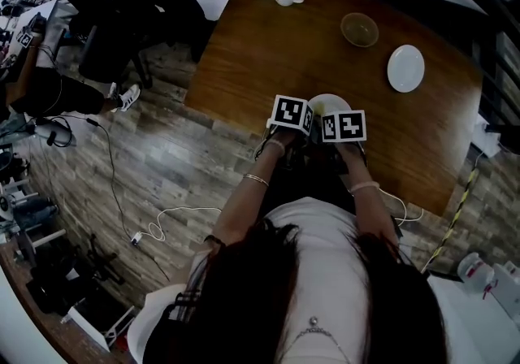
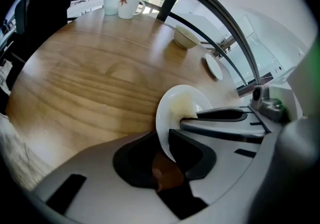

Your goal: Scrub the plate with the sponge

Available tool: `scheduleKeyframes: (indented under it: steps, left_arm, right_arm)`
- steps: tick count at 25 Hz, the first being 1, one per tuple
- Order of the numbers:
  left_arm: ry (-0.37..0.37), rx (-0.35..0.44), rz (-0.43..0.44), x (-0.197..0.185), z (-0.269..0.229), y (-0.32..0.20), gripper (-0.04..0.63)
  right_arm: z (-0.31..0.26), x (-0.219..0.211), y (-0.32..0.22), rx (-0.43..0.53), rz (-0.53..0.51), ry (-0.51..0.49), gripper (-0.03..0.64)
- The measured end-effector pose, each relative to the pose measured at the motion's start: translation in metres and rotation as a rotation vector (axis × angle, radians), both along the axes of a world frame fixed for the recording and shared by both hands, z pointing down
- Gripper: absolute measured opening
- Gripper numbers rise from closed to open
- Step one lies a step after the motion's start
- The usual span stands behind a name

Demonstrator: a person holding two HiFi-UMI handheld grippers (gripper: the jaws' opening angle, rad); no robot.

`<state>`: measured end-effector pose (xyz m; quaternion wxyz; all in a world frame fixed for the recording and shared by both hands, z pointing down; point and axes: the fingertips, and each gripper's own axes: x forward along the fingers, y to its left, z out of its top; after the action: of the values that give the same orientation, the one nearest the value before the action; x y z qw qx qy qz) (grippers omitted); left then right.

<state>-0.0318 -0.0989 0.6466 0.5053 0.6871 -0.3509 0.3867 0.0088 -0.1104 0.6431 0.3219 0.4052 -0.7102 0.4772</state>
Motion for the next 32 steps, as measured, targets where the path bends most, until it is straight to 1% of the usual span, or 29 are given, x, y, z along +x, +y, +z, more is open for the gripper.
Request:
scheduleKeyframes:
  steps: [2, 7, 9, 13, 15, 16, 18, 21, 24, 26, 28, 32]
  left_arm:
    - [-0.003, 0.001, -0.005, -0.001, 0.000, 0.000, 0.087]
    - [0.000, 0.010, -0.027, -0.005, 0.000, 0.000, 0.089]
    - [-0.001, 0.009, -0.031, -0.005, -0.001, 0.001, 0.089]
    - [-0.008, 0.016, -0.035, -0.006, 0.000, 0.000, 0.089]
    - [-0.009, 0.018, -0.036, -0.006, 0.000, 0.001, 0.089]
    - [-0.006, 0.018, -0.038, -0.006, 0.000, 0.001, 0.089]
    - [0.010, 0.014, -0.057, -0.006, -0.001, 0.001, 0.089]
    - [0.029, 0.011, -0.087, -0.008, -0.003, 0.001, 0.081]
    - [0.006, 0.028, -0.066, -0.008, -0.002, 0.001, 0.081]
    - [0.001, 0.033, -0.062, -0.008, -0.002, 0.001, 0.078]
    - [0.007, 0.032, -0.065, -0.007, -0.001, 0.001, 0.080]
    - [0.011, 0.031, -0.057, -0.007, -0.002, 0.001, 0.084]
  right_arm:
    - [0.001, -0.002, 0.001, -0.013, 0.014, -0.023, 0.083]
    - [0.001, 0.023, 0.004, -0.032, 0.086, 0.007, 0.083]
    - [0.001, 0.038, 0.006, -0.043, 0.108, 0.042, 0.083]
    - [-0.001, 0.066, 0.008, -0.038, 0.121, 0.156, 0.083]
    - [-0.002, 0.069, 0.009, -0.027, 0.113, 0.196, 0.083]
    - [-0.001, 0.067, 0.010, -0.025, 0.109, 0.199, 0.081]
    - [0.000, 0.055, 0.011, -0.022, 0.104, 0.179, 0.081]
    - [-0.001, 0.026, 0.013, -0.032, 0.089, 0.098, 0.081]
    - [-0.001, -0.006, 0.017, -0.055, 0.066, -0.010, 0.081]
    - [0.000, -0.013, 0.020, -0.064, 0.063, -0.052, 0.081]
    - [0.001, -0.006, 0.021, -0.063, 0.068, -0.045, 0.081]
    - [0.002, 0.029, 0.023, -0.057, 0.110, 0.022, 0.081]
